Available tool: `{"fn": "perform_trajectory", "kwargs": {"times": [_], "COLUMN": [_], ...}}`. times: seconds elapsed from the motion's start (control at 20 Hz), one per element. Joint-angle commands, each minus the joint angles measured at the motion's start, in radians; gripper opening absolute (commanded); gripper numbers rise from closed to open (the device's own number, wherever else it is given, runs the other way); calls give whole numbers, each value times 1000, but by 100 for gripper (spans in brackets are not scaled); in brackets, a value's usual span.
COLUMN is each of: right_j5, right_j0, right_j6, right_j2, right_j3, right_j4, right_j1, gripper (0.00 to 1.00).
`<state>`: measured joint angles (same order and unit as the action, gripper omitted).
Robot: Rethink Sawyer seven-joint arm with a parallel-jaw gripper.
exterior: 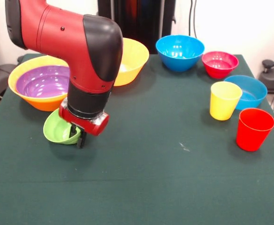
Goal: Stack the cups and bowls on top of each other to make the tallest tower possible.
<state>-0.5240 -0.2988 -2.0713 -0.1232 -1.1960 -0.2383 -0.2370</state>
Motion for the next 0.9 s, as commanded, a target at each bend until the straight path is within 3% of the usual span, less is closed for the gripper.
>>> {"fn": "perform_trajectory", "kwargs": {"times": [0.05, 0.6, 0.75, 0.9], "right_j5": [239, 145, 158, 83], "right_j0": [-10, -46, -61, -50], "right_j6": [-69, 32, 18, 48], "right_j2": [136, 189, 214, 208], "right_j3": [90, 54, -33, -141], "right_j4": [-16, -19, -4, -6], "right_j1": [191, 141, 68, -73], "gripper": [0, 0, 0, 0]}}
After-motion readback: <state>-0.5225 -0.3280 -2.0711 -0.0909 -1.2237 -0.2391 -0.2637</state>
